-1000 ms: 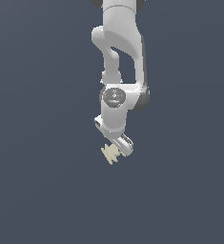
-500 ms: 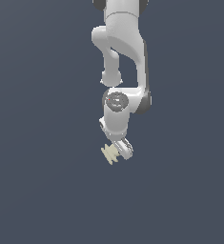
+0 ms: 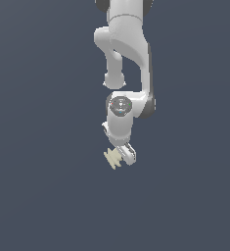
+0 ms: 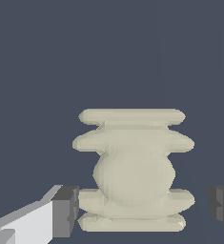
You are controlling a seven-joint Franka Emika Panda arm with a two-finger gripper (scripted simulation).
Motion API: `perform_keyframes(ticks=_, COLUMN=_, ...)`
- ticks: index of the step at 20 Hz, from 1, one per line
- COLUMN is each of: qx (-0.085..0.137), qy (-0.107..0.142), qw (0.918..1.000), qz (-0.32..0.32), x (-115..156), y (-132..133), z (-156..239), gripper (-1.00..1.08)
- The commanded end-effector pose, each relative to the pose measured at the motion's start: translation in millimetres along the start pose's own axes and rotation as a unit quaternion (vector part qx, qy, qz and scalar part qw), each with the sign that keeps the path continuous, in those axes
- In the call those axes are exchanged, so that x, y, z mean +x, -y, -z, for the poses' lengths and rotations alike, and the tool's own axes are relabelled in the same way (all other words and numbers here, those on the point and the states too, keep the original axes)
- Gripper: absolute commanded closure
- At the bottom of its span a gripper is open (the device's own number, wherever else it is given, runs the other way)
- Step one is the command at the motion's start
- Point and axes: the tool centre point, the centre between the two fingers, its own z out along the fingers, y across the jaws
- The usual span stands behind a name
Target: Pick up the object and move it to a goal position.
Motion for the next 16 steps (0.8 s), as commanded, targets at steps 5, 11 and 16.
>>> perform_keyframes(ticks=5, qx=0.0, qy=0.0, qw=1.0, qz=-0.002, x=-0.4, y=-1.2, z=-27.1, gripper=-0.92)
perform_keyframes(ticks=11, qx=0.0, qy=0.0, qw=1.0, qz=-0.002, x=-0.4, y=-0.7, z=-46.8, gripper=-0.92)
perform_keyframes(ticks=16, qx=0.0, qy=0.0, qw=1.0, qz=-0.002, x=-0.1, y=-0.3, z=-47.6, gripper=1.08)
